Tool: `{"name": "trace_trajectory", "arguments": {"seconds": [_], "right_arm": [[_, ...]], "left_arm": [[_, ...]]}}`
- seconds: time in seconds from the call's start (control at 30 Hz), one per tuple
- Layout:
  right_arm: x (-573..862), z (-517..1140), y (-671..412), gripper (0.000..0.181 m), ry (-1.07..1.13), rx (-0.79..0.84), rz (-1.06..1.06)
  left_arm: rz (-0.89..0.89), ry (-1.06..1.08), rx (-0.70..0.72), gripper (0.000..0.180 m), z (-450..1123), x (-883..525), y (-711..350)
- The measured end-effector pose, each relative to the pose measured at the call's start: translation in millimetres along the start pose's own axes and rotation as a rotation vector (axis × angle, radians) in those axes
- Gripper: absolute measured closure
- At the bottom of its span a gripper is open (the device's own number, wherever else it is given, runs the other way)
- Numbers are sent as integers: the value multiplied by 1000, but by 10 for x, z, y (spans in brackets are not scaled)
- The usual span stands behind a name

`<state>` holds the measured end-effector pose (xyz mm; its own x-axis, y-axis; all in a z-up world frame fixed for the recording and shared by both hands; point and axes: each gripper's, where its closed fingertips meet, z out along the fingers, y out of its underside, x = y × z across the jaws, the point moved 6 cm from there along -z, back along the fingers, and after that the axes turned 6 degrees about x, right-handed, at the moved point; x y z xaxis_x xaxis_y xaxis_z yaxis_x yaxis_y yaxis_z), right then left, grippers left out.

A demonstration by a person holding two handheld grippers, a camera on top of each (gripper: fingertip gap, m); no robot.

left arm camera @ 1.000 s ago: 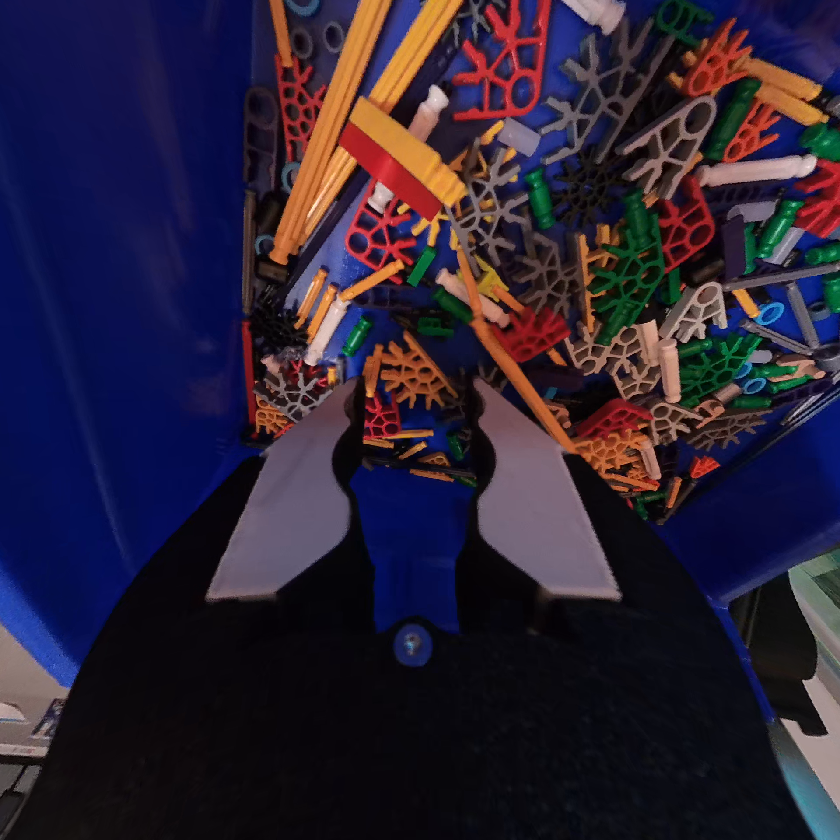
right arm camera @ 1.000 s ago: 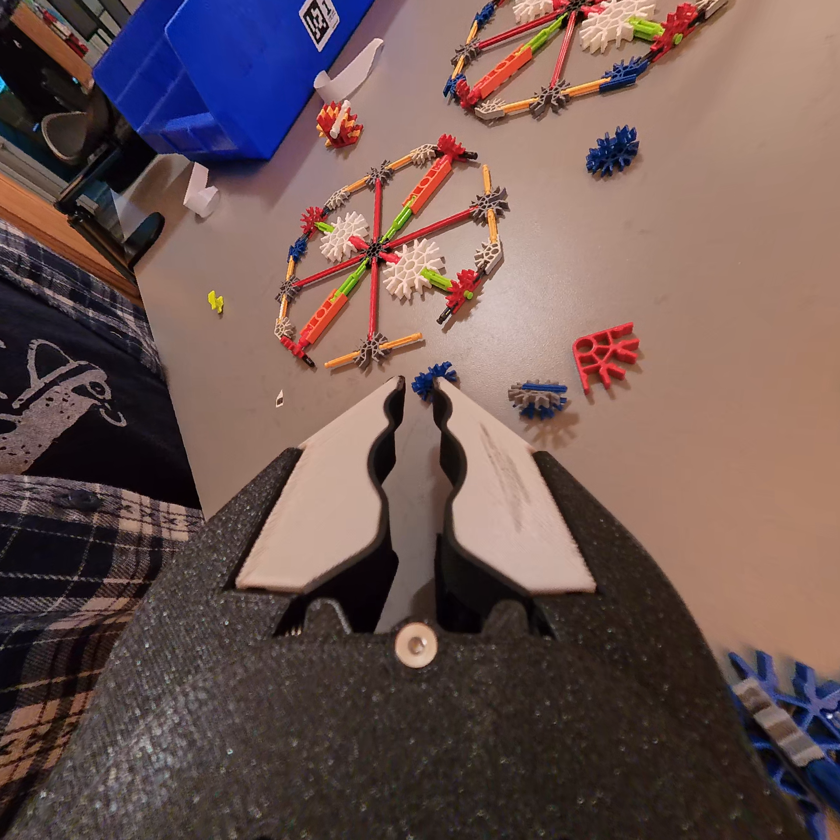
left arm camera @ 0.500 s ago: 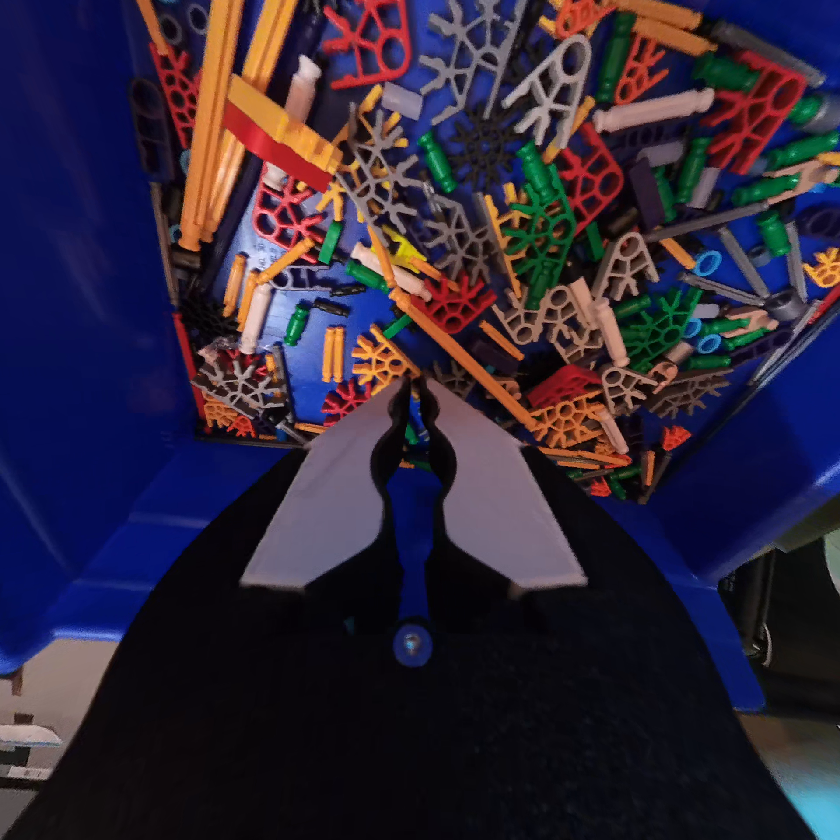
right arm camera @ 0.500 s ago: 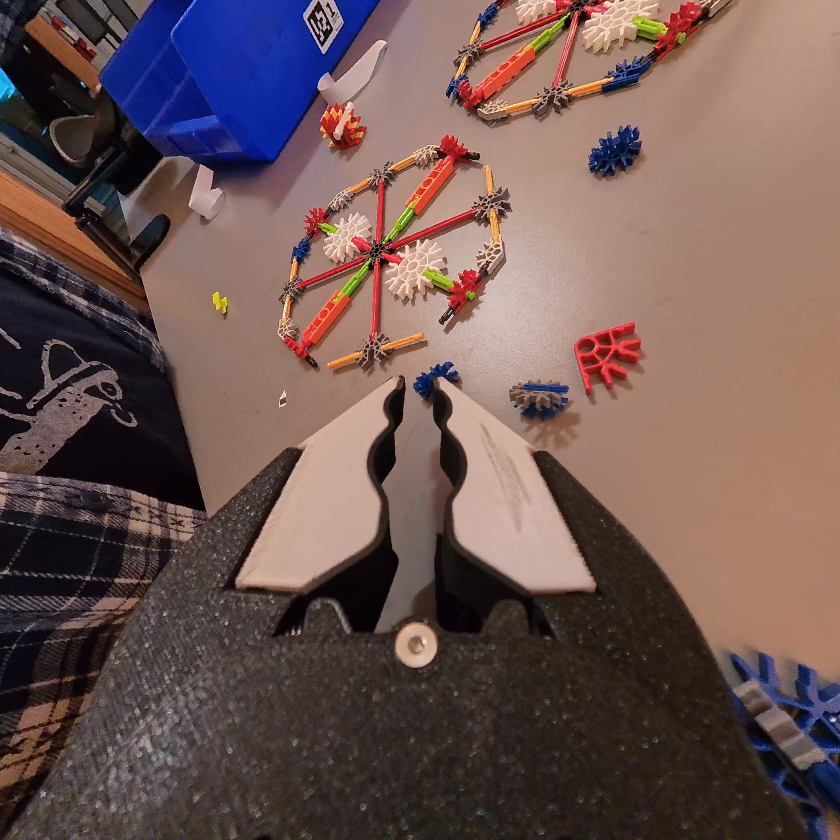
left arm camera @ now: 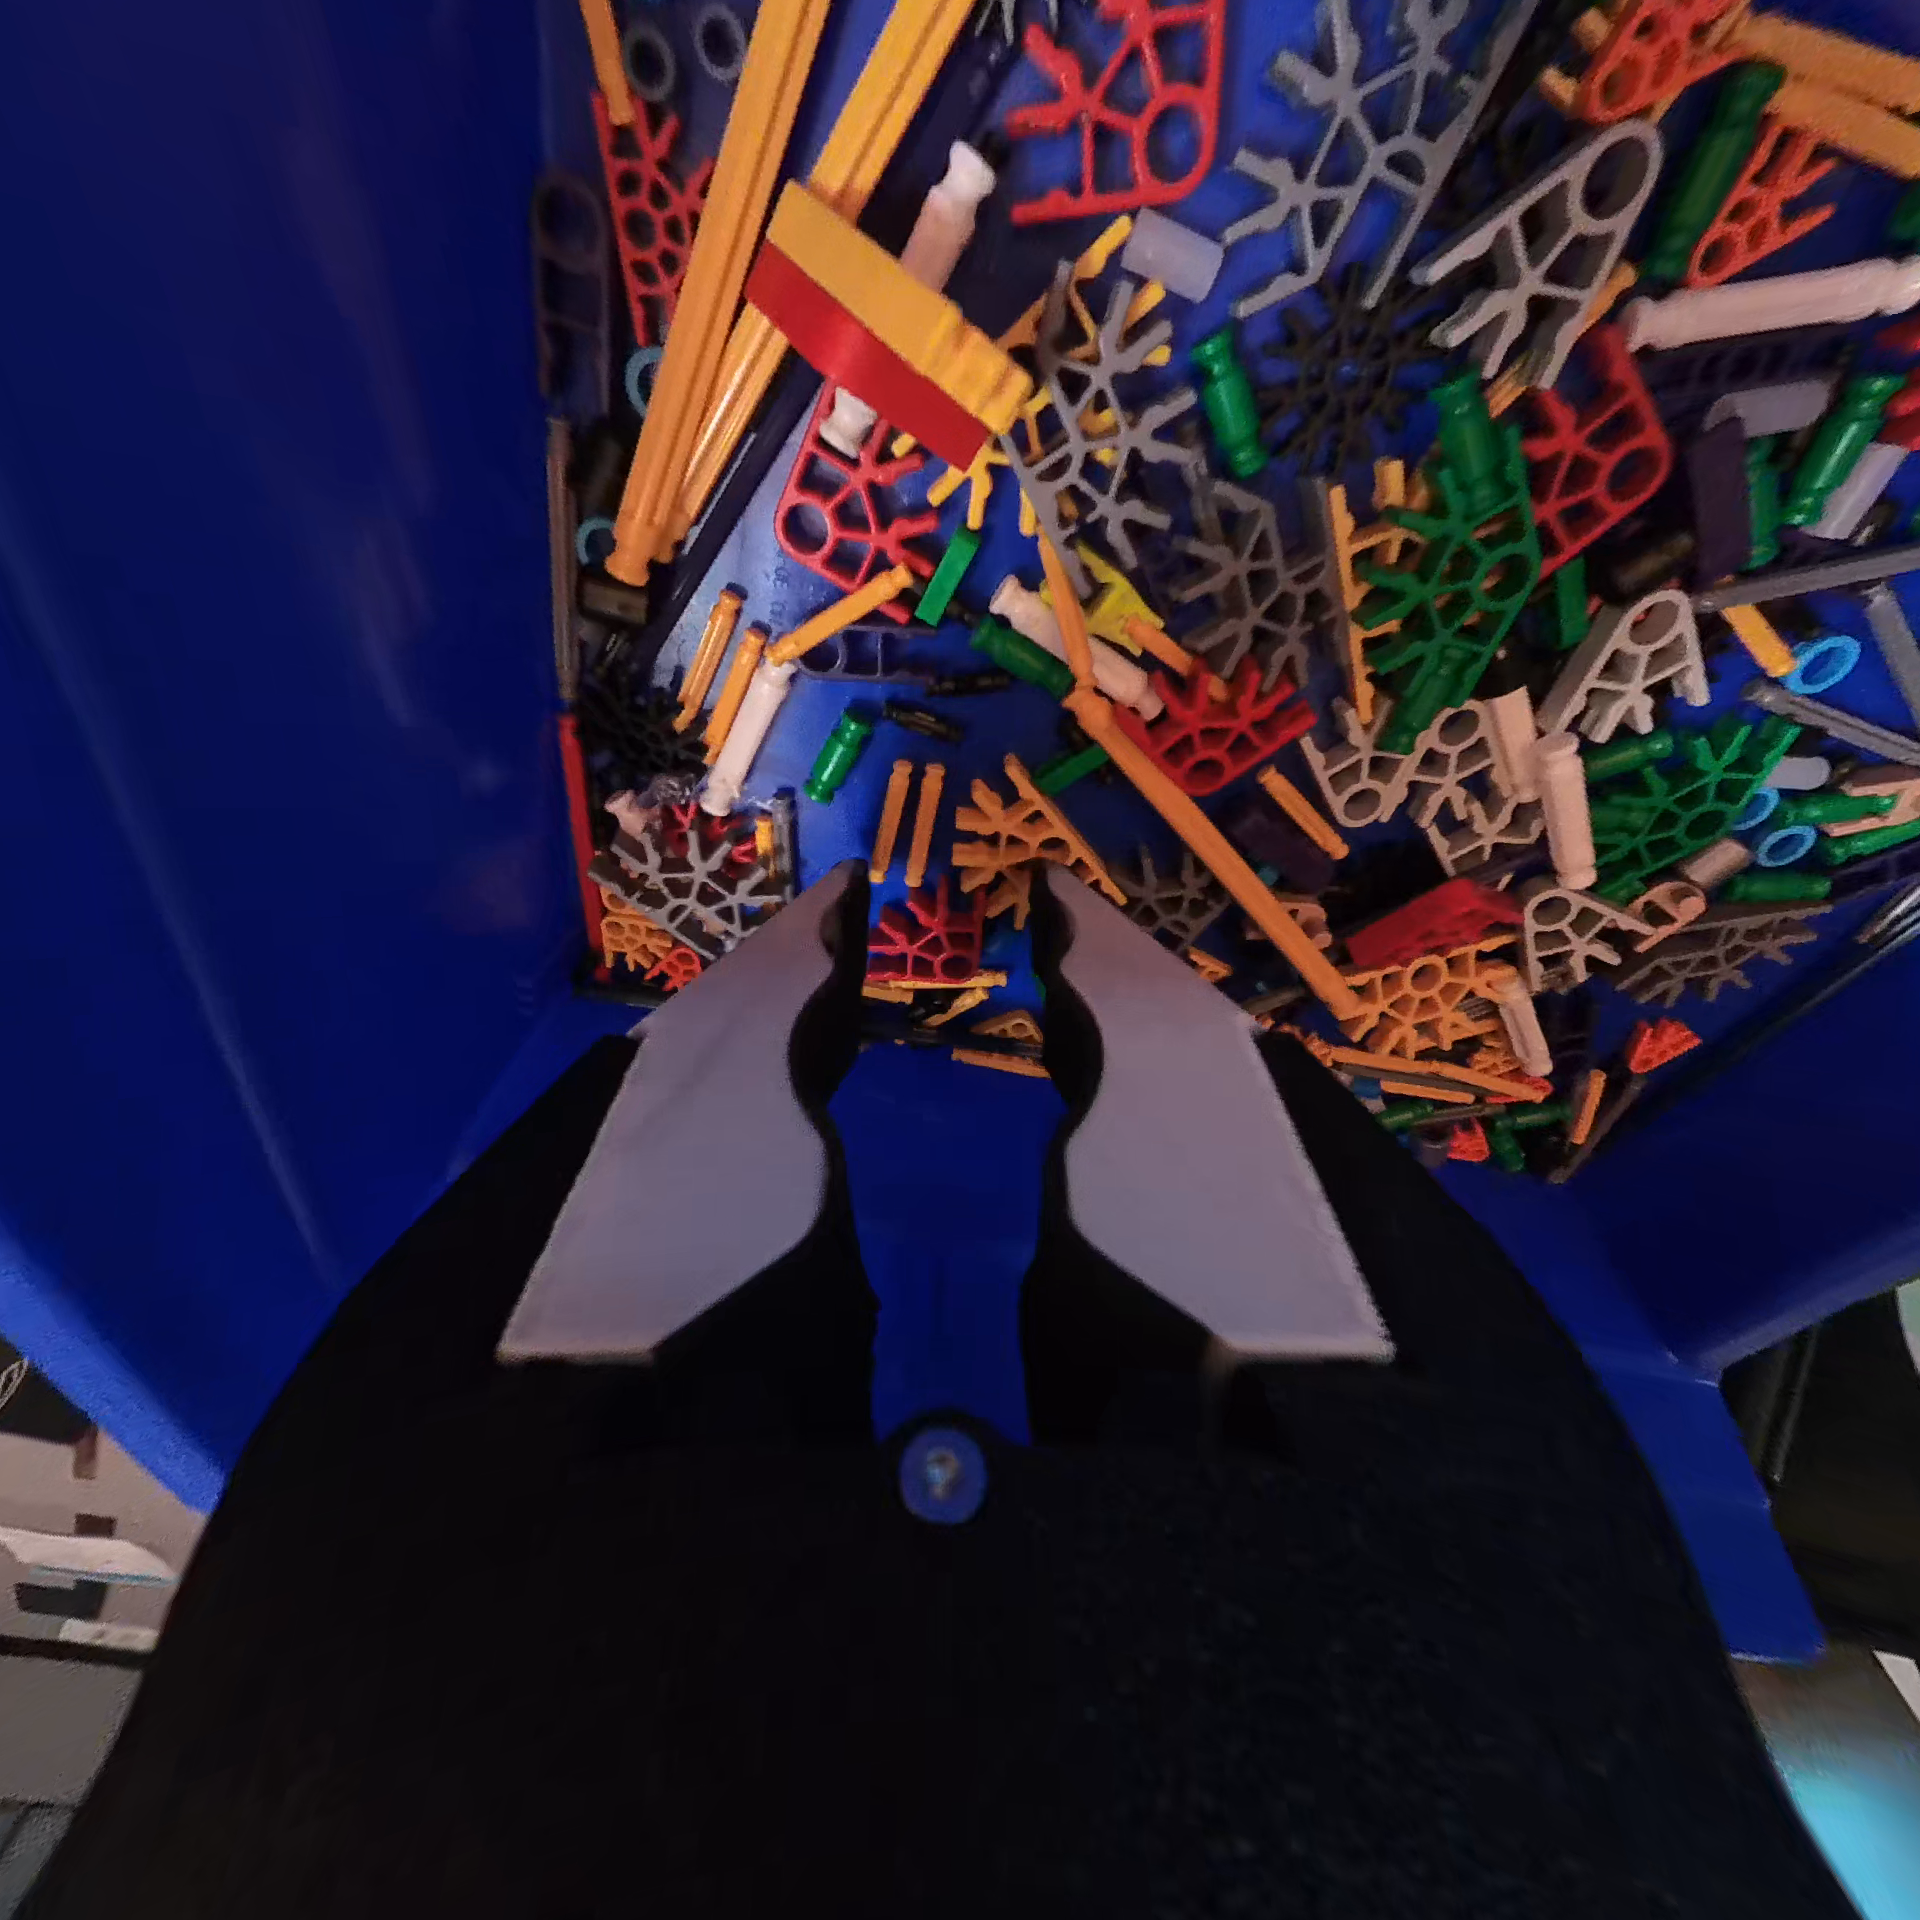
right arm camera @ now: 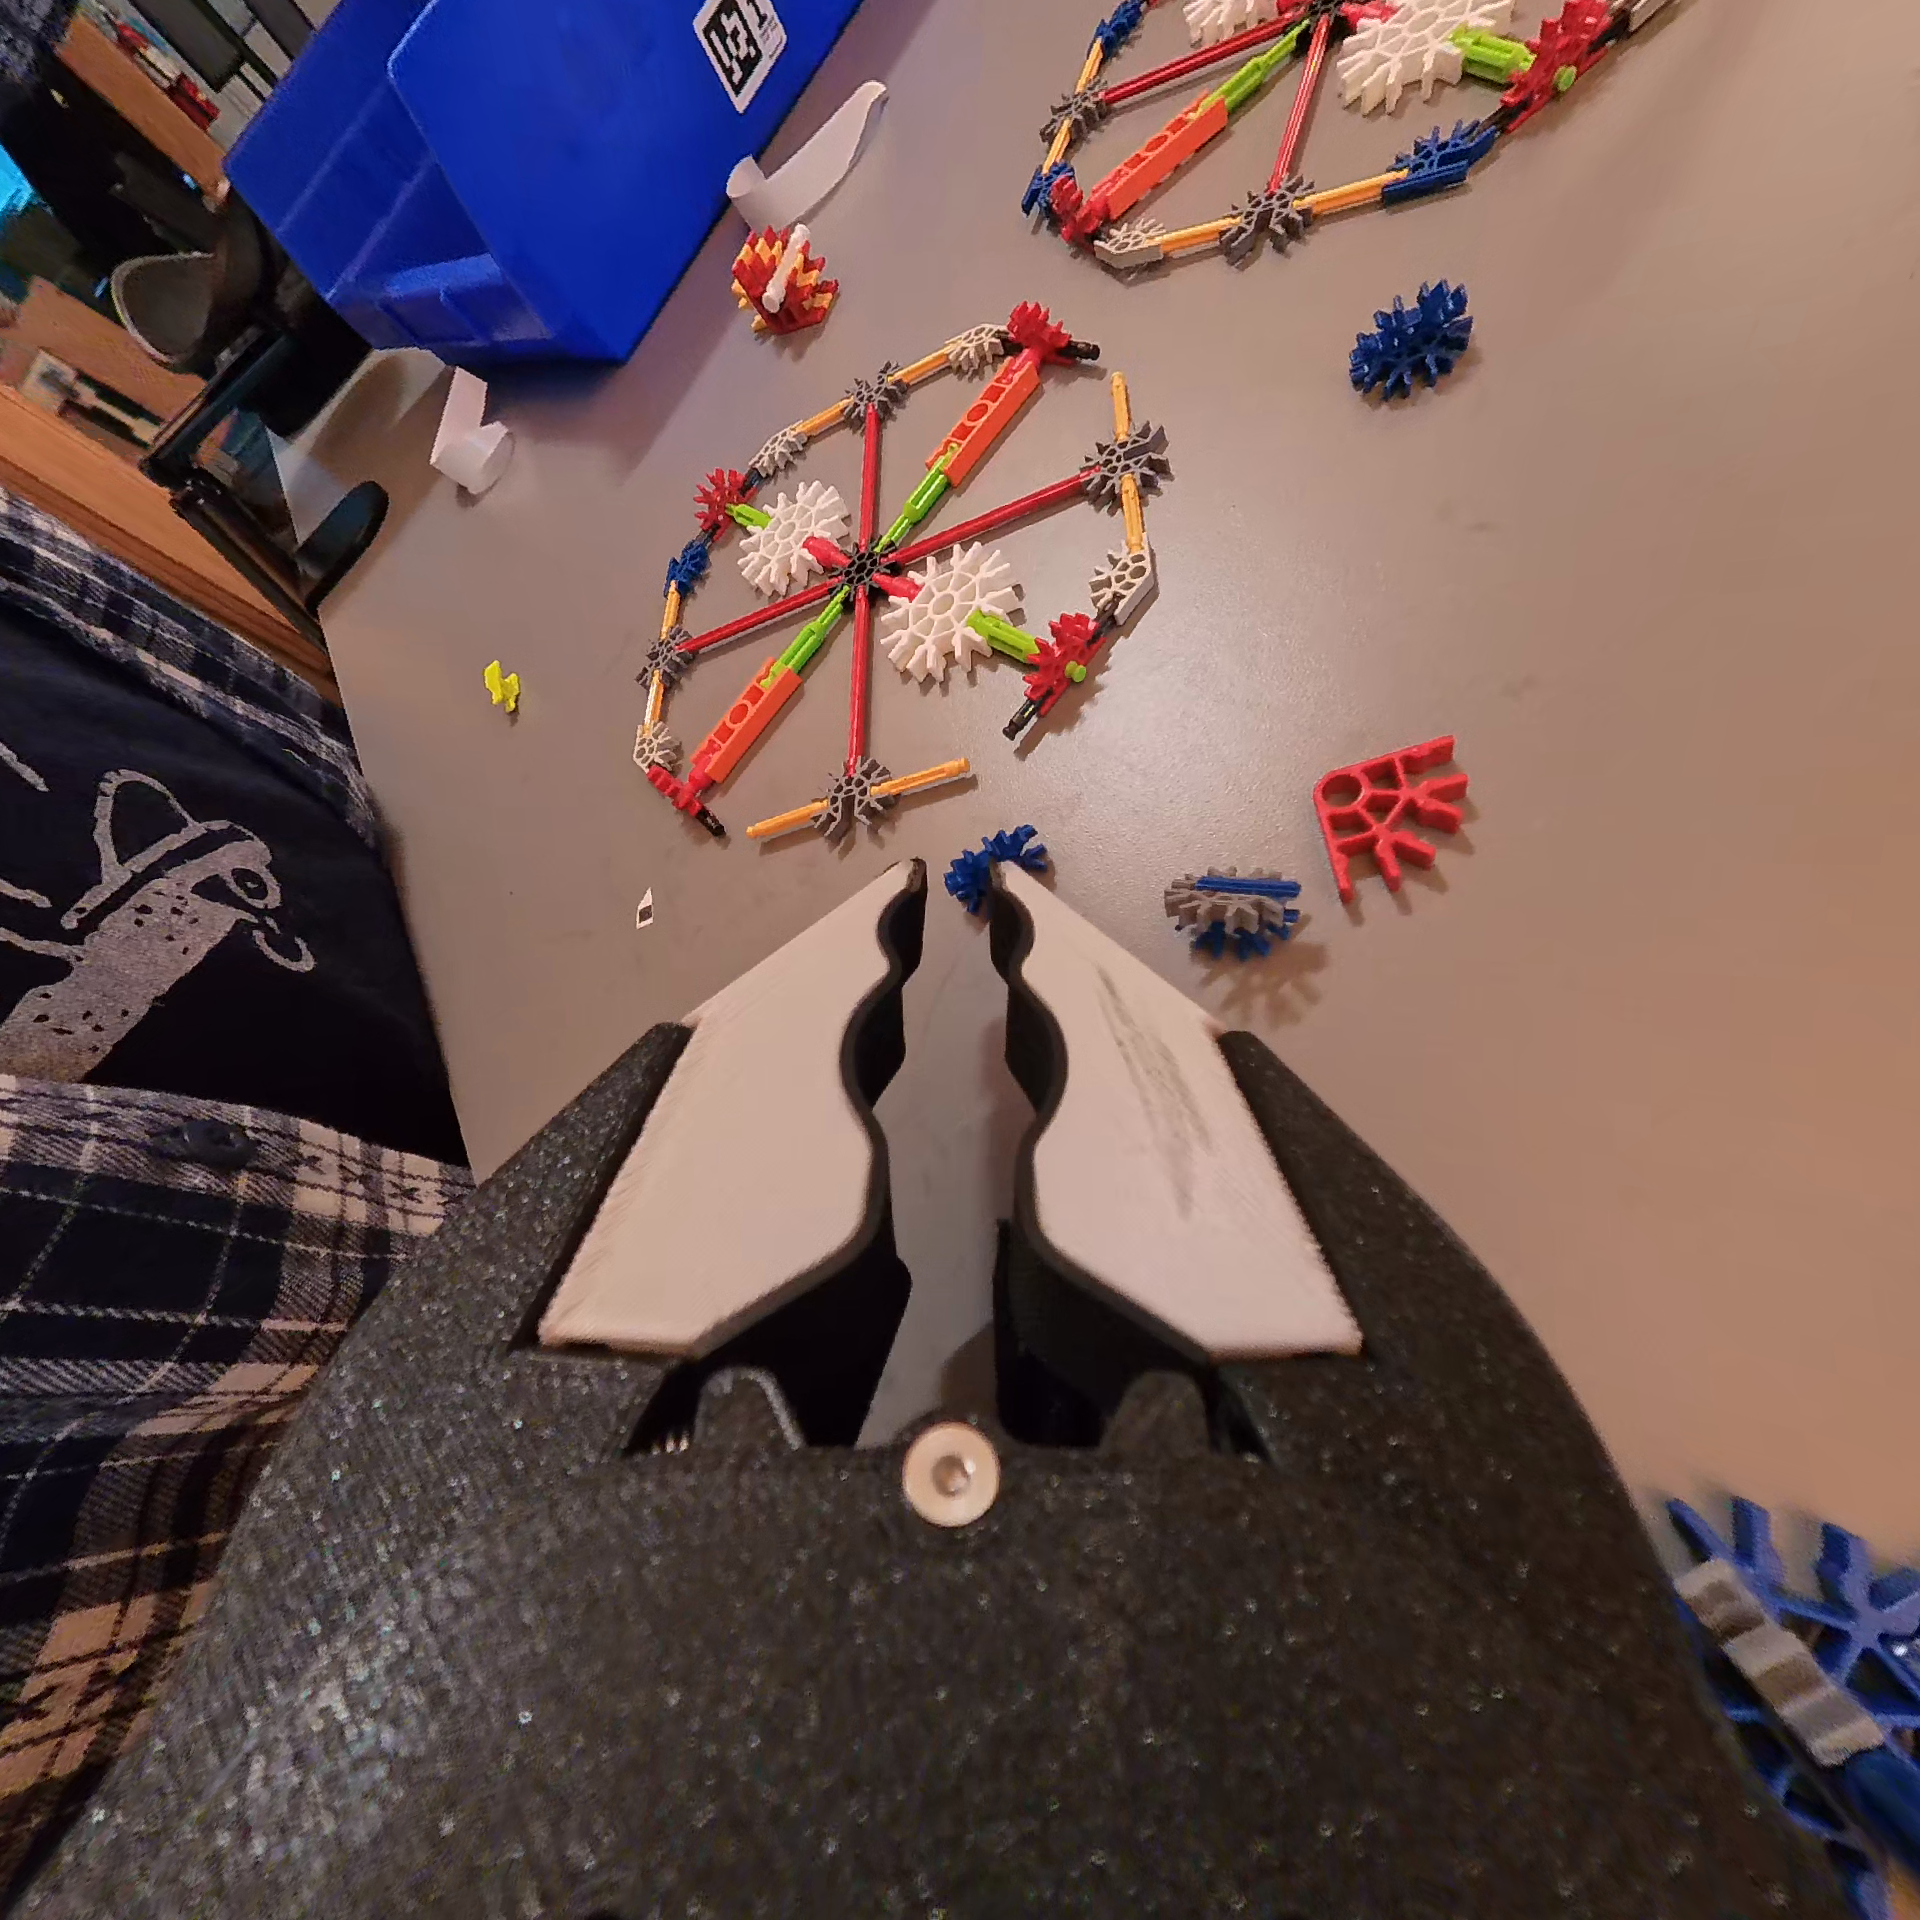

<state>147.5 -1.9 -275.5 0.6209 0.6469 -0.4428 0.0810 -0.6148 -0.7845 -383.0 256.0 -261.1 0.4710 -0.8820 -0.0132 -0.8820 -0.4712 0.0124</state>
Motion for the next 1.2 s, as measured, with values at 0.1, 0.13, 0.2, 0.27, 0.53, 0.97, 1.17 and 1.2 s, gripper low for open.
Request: {"name": "trace_trajectory", "arguments": {"seconds": [0.1,0.13,0.2,0.27,0.53,0.97,1.17,1.2], "right_arm": [[0,-3,-2,171,0,3,1],[0,-3,-2,171,0,3,0],[1,-3,-1,171,0,2,1],[1,-4,-3,171,-1,4,2],[1,-4,-2,170,-3,2,3],[2,1,1,170,-5,-2,6],[3,7,6,170,0,-9,5],[4,8,7,170,0,-11,4]], "left_arm": [[-9,49,-3,160,8,13,-1],[-12,77,-3,167,11,38,-1],[-5,73,-1,168,8,43,0],[-1,76,-7,168,9,65,9],[24,122,-27,166,2,201,74],[68,112,178,152,-377,623,-56],[126,169,207,144,-314,961,-155],[131,174,199,143,-291,994,-154]]}}
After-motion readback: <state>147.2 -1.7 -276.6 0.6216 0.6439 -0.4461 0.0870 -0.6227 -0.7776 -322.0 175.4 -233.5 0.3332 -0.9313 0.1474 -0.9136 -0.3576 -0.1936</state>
